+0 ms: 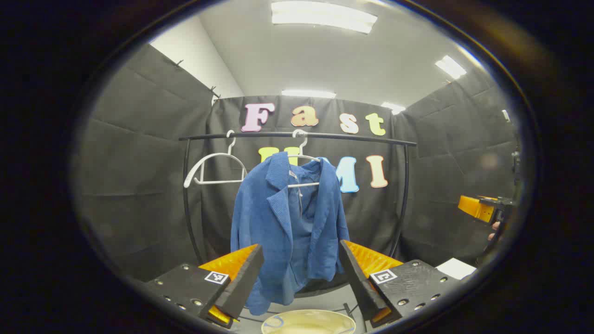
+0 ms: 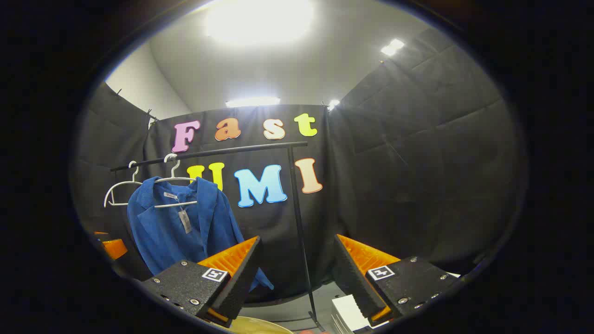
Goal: Grasp the clothes on the hanger with both hands and then place them into the laundry hamper below.
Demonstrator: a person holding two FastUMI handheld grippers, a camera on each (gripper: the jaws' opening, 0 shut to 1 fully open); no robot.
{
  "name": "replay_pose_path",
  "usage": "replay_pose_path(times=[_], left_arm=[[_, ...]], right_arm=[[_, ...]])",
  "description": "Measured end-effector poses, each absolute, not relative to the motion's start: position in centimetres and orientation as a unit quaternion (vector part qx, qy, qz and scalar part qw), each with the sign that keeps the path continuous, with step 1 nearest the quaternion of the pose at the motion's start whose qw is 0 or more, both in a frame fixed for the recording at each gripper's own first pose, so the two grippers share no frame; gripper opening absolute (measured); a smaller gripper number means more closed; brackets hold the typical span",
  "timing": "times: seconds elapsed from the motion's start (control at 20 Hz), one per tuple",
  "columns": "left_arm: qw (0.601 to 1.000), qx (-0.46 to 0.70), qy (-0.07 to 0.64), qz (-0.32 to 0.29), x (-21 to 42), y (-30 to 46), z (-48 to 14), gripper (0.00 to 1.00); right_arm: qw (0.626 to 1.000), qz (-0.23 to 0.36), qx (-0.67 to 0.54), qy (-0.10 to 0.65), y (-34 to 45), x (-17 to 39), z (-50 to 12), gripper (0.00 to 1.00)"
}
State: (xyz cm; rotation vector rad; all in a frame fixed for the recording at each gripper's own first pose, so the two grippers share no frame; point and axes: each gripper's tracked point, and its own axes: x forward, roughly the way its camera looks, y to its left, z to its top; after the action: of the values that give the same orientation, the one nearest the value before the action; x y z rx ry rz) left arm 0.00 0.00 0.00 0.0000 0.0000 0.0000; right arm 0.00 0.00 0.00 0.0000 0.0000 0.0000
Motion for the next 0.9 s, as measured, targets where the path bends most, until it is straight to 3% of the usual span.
replay_pose_path(times=[0.4,0.45,0.6,0.9], left_arm=[[1.000,-0.011,0.008,0.009,0.1,1.5,1.2,0.98],[1.000,-0.014,0.013,0.014,0.2,1.9,1.4,0.94],[0.999,-0.040,0.016,0.021,0.2,2.4,2.7,0.99],[0.996,-0.065,0.022,0.055,0.1,4.9,4.4,0.98]], right_arm=[[0.999,0.031,-0.023,0.017,2.7,0.6,0.2,0.94],[0.999,0.036,-0.021,0.016,3.2,0.6,0.8,0.94],[0.999,0.048,-0.020,0.008,4.5,0.8,2.1,0.94],[0.995,0.096,-0.014,0.024,9.1,2.6,4.5,0.94]])
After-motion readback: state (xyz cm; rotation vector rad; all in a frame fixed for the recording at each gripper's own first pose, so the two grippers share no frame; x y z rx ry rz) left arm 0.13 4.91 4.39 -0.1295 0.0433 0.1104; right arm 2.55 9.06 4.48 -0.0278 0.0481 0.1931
